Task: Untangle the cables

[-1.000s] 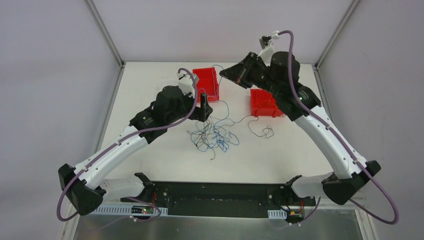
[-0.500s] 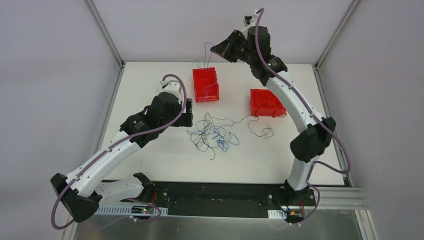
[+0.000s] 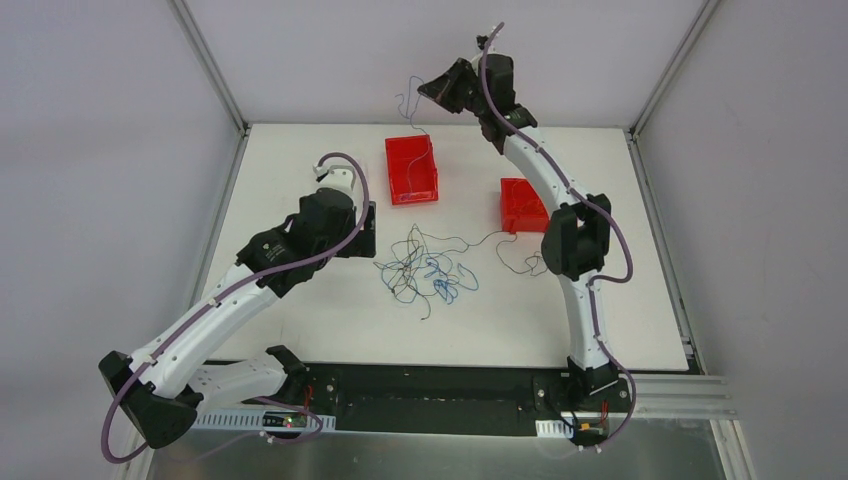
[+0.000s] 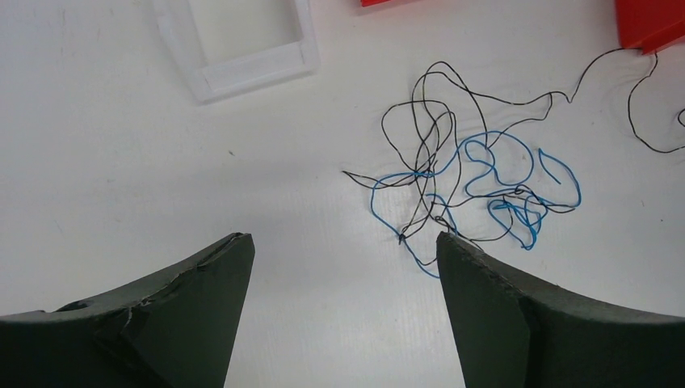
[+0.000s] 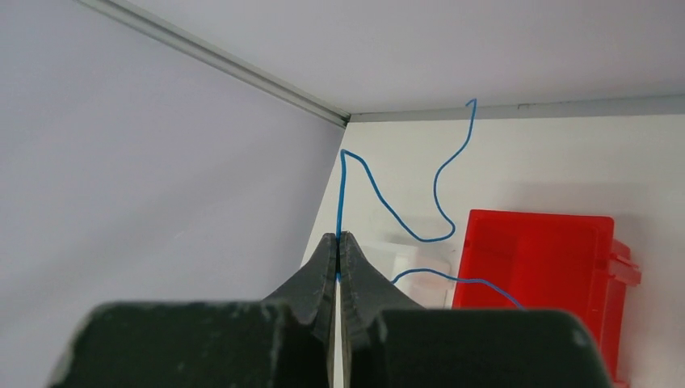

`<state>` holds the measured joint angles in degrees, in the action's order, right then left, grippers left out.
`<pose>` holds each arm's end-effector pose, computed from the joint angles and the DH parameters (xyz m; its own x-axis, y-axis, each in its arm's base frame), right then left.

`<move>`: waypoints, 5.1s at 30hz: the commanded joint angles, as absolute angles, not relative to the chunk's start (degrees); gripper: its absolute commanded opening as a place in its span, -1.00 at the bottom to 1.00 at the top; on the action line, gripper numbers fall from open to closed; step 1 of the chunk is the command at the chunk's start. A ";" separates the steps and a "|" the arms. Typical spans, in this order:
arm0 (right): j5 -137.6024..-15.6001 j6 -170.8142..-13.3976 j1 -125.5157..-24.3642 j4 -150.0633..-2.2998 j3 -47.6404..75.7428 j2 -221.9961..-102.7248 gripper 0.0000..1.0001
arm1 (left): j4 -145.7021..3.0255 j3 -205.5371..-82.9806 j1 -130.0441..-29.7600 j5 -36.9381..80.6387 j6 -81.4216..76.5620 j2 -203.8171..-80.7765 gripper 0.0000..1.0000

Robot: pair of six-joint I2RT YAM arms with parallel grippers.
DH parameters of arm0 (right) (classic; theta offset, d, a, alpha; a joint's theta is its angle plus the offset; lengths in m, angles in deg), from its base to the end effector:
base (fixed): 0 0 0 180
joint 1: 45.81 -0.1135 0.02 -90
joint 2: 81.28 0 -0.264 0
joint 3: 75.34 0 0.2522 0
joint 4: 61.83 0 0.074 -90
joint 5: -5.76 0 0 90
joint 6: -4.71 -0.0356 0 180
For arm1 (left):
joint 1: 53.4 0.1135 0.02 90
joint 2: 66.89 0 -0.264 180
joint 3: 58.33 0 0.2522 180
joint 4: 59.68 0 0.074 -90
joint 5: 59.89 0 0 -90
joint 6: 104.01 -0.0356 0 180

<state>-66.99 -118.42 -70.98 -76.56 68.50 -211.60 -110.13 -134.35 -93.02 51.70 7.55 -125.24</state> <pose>0.4879 0.2409 0.3715 -0.3846 0.3960 -0.8338 -0.5544 0.6231 0.5517 0.1715 -0.1250 0.3568 -0.5182 -0.0146 -0.8551 0.1766 0.9765 -0.1237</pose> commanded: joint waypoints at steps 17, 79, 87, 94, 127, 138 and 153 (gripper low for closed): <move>-62.89 -115.08 -69.51 -57.23 74.43 -213.41 -1.00 | -110.85 -135.07 -91.63 51.87 6.73 -125.33 0.73; -70.05 -125.70 -74.01 -35.40 1.27 -189.84 -1.00 | -111.23 -133.08 -91.64 50.02 8.05 -123.97 0.71; -68.77 -124.31 -74.25 -43.45 13.79 -195.45 -1.00 | -111.23 -133.10 -91.65 49.87 7.94 -123.75 0.70; -70.65 -123.52 -74.35 -53.79 27.82 -204.49 -1.00 | -111.37 -132.87 -91.63 50.61 7.20 -123.02 0.71; -66.58 -107.65 -75.03 -72.84 2.12 -167.98 0.32 | -108.55 -136.47 -91.61 31.99 5.69 -144.27 0.58; -63.47 -105.23 -79.81 -73.62 -10.87 -162.24 0.59 | -104.30 -130.05 -91.55 34.25 10.65 -143.62 0.43; -74.01 -104.28 -90.16 -74.77 -0.41 -179.28 -0.11 | -104.19 -124.40 -87.97 39.08 12.09 -131.22 0.47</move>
<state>-69.39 -105.19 -89.36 -74.77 -3.56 -176.96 -104.36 -125.52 -88.91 37.31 10.98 -133.70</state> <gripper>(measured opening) 0.626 0.731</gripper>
